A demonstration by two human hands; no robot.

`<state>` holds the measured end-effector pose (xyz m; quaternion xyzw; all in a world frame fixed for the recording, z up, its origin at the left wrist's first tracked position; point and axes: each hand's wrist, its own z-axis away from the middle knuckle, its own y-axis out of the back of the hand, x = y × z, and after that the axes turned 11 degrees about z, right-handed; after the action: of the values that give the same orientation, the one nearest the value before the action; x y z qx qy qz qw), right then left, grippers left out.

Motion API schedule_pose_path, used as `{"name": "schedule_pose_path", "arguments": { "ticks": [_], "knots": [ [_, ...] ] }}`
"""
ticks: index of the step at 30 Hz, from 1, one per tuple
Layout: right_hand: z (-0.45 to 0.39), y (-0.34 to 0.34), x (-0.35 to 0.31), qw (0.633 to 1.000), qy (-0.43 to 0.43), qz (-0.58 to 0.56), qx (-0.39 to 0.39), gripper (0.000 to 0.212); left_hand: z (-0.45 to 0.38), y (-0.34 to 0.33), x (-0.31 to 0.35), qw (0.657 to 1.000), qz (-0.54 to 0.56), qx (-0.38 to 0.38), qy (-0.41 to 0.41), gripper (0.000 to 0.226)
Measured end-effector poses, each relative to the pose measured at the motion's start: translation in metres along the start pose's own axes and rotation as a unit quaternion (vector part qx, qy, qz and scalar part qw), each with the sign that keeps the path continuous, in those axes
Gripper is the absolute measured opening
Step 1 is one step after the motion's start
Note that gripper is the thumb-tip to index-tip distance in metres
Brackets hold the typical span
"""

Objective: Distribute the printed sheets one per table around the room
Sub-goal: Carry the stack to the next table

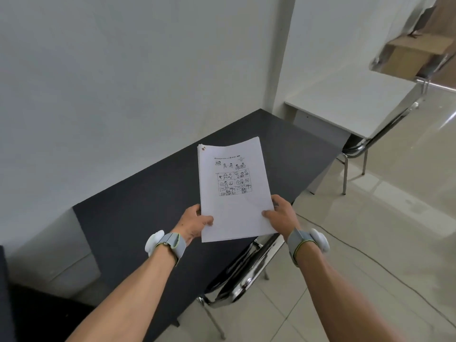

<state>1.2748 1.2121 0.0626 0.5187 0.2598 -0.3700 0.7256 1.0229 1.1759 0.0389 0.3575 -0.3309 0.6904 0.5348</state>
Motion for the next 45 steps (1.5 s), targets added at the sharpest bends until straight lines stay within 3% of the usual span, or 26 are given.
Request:
{"name": "schedule_pose_path", "arguments": {
  "ticks": [8, 18, 31, 36, 43, 45],
  "knots": [
    [-0.093, 0.038, 0.008, 0.995, 0.016, 0.077, -0.058, 0.027, -0.043, -0.057, -0.007, 0.996, 0.039, 0.086, 0.006, 0.038],
    [-0.213, -0.009, -0.032, 0.972, 0.064, 0.180, -0.137, 0.035, -0.129, -0.039, -0.002, 0.981, 0.029, 0.186, 0.038, 0.031],
    [-0.310, -0.105, -0.050, 0.938, 0.043, 0.270, -0.213, 0.031, -0.206, -0.008, -0.013, 0.947, -0.079, 0.293, 0.101, 0.023],
    [-0.329, -0.122, -0.046, 0.932, 0.012, 0.287, -0.223, 0.040, -0.217, -0.010, -0.021, 0.934, -0.133, 0.309, 0.123, 0.026],
    [-0.349, -0.120, -0.031, 0.936, 0.023, 0.266, -0.230, 0.041, -0.226, -0.033, -0.016, 0.873, -0.310, 0.368, 0.082, 0.047],
    [-0.353, -0.114, -0.030, 0.944, -0.002, 0.233, -0.235, 0.041, -0.230, -0.046, -0.011, 0.883, -0.306, 0.351, 0.054, 0.042]
  ]
}}
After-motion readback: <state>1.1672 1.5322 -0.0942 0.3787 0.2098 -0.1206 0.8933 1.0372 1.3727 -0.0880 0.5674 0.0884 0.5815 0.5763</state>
